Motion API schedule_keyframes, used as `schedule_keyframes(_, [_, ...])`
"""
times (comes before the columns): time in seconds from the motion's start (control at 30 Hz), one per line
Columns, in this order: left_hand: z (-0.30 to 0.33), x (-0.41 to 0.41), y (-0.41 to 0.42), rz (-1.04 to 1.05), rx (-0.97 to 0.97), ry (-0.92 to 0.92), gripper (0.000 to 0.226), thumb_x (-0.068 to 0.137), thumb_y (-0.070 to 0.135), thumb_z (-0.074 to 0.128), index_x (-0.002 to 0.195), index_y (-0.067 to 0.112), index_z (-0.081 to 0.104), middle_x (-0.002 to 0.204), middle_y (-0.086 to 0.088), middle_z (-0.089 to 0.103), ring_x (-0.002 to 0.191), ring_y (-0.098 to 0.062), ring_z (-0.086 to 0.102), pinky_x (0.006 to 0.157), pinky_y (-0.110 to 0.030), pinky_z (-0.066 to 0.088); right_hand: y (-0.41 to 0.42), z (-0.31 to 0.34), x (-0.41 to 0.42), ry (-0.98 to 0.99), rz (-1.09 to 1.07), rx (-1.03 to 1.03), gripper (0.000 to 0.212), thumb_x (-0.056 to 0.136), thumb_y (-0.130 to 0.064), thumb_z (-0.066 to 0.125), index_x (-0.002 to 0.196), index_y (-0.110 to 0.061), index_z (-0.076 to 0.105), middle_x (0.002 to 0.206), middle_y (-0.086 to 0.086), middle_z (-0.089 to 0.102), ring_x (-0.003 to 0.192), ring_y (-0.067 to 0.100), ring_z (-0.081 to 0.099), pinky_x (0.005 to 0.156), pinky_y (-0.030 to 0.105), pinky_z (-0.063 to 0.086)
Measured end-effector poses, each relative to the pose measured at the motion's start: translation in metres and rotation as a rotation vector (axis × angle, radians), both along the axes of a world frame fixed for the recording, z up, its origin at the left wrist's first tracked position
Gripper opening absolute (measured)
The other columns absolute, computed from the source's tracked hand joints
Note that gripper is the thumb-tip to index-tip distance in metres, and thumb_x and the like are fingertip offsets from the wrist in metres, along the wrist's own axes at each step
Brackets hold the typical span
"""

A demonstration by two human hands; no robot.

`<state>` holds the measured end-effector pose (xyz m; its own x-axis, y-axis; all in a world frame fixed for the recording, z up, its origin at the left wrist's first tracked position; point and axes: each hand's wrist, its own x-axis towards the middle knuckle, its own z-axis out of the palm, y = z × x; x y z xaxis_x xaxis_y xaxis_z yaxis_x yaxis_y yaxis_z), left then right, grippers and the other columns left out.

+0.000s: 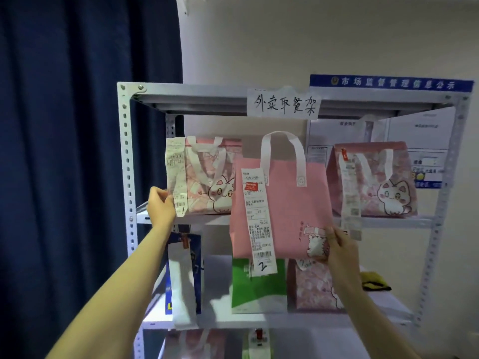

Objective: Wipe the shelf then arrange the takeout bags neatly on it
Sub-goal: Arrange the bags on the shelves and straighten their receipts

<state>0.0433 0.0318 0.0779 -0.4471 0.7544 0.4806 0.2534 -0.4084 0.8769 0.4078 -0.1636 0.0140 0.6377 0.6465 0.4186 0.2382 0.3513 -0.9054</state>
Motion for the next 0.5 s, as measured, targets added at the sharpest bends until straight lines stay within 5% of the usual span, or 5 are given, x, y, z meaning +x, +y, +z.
schedule_keyframes(0.17, [0.005, -0.017, 0.013, 0.044, -0.031, -0.022, 0.006, 0.101, 0.002, 0.052, 0.105, 0.005, 0.050, 0.100, -0.006, 0.058, 0.082, -0.019, 0.054, 0.058, -0.023, 0.040, 0.007, 0.006, -0.011, -0.053, -0.071, -0.024, 0.029, 0.106, -0.039, 0.048, 0.092, -0.023, 0.067, 0.090, 0.008, 0.072, 0.082, 0.030, 0.073, 0.068, 0.057, 0.062])
schedule_keyframes(0.3, [0.005, -0.033, 0.030, 0.050, -0.052, -0.050, 0.005, 0.102, 0.003, 0.051, 0.103, 0.008, 0.050, 0.104, -0.009, 0.060, 0.090, -0.025, 0.057, 0.070, -0.033, 0.046, 0.013, 0.008, -0.021, -0.088, -0.115, -0.023, 0.027, 0.106, -0.037, 0.045, 0.092, -0.024, 0.065, 0.089, 0.007, 0.070, 0.078, 0.026, 0.070, 0.064, 0.049, 0.062])
schedule_keyframes(0.4, [0.002, -0.037, 0.038, 0.056, -0.070, -0.058, 0.002, 0.103, 0.006, 0.051, 0.104, 0.007, 0.050, 0.106, -0.010, 0.060, 0.092, -0.025, 0.057, 0.073, -0.035, 0.045, 0.015, 0.008, -0.024, -0.126, -0.145, -0.020, 0.031, 0.108, -0.031, 0.043, 0.094, -0.014, 0.065, 0.086, 0.010, 0.068, 0.070, 0.017, 0.062, 0.053, 0.029, 0.044])
schedule_keyframes(0.5, [0.002, -0.038, 0.042, 0.042, -0.060, -0.053, 0.007, 0.104, 0.012, 0.052, 0.107, 0.006, 0.050, 0.106, -0.010, 0.060, 0.092, -0.024, 0.058, 0.069, -0.031, 0.045, 0.017, 0.011, -0.028, -0.120, -0.161, -0.003, 0.031, 0.108, -0.031, 0.043, 0.094, -0.014, 0.065, 0.087, 0.011, 0.067, 0.069, 0.017, 0.060, 0.053, 0.027, 0.042])
